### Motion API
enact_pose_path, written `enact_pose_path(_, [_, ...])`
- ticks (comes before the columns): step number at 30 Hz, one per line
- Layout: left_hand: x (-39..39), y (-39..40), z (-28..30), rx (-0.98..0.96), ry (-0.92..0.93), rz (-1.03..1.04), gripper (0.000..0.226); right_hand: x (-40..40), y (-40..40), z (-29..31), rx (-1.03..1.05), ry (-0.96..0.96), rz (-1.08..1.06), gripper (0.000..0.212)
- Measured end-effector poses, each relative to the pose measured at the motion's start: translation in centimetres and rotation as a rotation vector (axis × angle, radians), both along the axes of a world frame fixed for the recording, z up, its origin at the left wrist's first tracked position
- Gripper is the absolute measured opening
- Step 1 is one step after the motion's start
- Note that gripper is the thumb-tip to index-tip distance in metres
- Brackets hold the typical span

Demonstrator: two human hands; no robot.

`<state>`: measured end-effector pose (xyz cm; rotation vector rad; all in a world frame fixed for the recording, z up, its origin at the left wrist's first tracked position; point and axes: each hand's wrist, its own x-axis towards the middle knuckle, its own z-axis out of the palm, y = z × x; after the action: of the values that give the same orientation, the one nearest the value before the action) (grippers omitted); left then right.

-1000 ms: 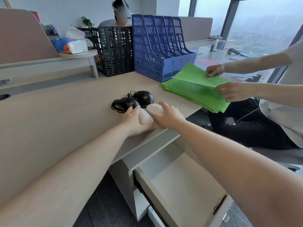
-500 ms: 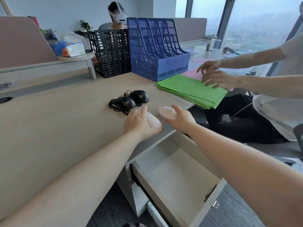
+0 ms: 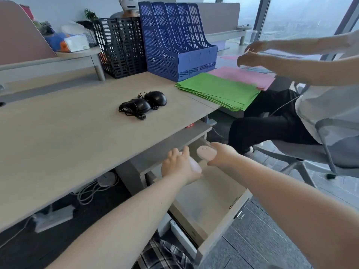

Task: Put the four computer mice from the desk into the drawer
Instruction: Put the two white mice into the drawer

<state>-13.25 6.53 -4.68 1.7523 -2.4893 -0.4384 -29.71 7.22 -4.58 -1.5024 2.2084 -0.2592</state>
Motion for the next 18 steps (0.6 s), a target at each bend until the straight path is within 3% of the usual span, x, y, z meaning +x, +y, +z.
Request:
enact_pose_path(3, [-0.3, -0.1, -2.5, 0.053, -0.037, 0.027, 0.090, 0.4, -0.6, -2.2, 0.049, 0.000, 0.029, 0.084])
enact_pose_path(10, [-0.6, -2.5, -7.2, 0.199, -0.069, 0.069, 0.106, 1.1, -3.1, -7.8, 0.066, -0.079, -0.021, 0.075])
enact_pose_path(18, [-0.7, -5.8, -10.6, 0.243, -0.095, 0.117, 0.105, 1.7, -6.0, -11.4, 0.059, -0.047, -0.008, 0.085])
